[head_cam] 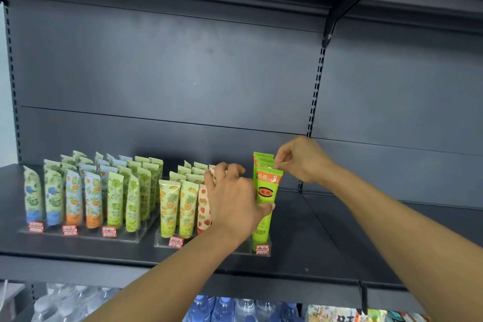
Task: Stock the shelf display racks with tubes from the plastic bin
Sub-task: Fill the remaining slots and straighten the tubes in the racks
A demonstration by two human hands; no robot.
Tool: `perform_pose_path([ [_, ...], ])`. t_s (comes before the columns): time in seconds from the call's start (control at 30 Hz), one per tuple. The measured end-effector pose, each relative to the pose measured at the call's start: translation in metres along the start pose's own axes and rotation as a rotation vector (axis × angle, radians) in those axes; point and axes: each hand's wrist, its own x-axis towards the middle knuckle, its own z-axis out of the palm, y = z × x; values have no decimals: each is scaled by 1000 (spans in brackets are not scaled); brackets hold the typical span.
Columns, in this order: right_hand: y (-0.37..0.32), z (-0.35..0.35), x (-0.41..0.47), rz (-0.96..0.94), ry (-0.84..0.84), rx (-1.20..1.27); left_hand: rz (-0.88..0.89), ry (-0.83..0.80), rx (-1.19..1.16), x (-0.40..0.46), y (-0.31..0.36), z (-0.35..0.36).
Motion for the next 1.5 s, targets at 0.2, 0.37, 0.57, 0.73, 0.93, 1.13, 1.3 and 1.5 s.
perform_pose_path([
  [0.2, -2, 3, 1, -35, 17, -12, -1, -18, 7, 0, 0, 0],
  [0.37, 0, 4, 2, -31, 18, -3, 0, -5, 16, 0, 0, 1],
  [0.57, 2, 2, -1, -21, -4, 40, 6, -24, 19, -1, -1, 3],
  [0.73, 13, -9, -1, -16, 112, 106, 10, 7, -101, 5, -7, -5],
  [0.93, 26, -9, 9, -7, 82, 134, -36, -36, -407, 38, -19, -20],
  [1.13, 26, 1, 21, -12, -11, 152, -96, -230, -604, 81, -25, -21],
  [1.3, 24, 7, 29, 5, -51, 109, -78, -247, -567, 108, -25, -7],
  [1.5, 24, 11, 32, 1, -49, 100, -61, -268, -597, 119, -22, 2],
])
